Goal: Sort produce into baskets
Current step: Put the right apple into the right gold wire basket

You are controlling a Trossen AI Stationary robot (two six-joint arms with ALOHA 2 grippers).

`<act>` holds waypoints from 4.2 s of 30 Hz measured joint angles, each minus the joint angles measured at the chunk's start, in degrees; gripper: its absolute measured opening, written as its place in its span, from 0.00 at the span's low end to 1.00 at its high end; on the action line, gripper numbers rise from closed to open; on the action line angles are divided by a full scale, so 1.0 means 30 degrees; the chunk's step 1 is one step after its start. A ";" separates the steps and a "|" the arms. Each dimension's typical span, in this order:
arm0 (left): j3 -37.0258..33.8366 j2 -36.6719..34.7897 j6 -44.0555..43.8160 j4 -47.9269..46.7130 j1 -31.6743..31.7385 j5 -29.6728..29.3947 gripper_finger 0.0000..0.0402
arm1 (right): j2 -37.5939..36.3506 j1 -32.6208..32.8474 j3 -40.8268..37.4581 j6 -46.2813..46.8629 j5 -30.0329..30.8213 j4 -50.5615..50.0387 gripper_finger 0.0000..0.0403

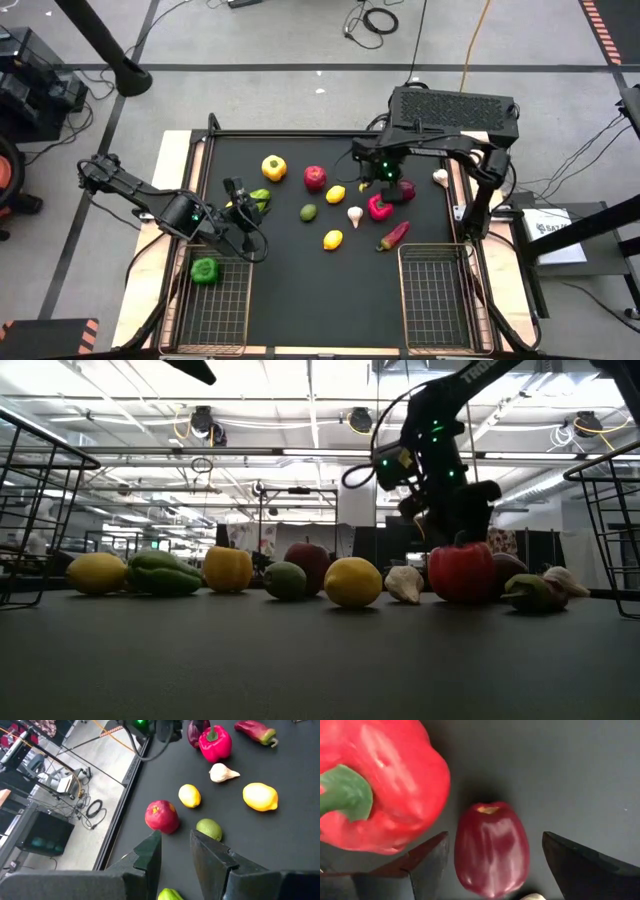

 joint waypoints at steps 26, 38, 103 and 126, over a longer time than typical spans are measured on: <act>0.0000 0.0000 -0.0144 -0.0510 0.0002 0.0002 0.28 | 0.1958 0.0015 0.0000 -0.0369 -0.0973 0.0011 0.81; 0.0000 0.0000 -0.0144 -0.0503 0.0000 0.0000 0.28 | 0.2726 0.0015 0.0000 -0.0525 -0.1064 -0.0226 0.69; 0.0000 0.0003 -0.0224 -0.0517 0.0005 0.0516 0.28 | 0.2675 -0.0240 0.0367 -0.1186 0.0074 -0.1957 0.84; 0.0000 0.0000 -0.0166 -0.0816 0.0005 0.0918 0.28 | 0.2660 -0.0247 -0.1858 -0.1104 0.0095 -0.1173 0.72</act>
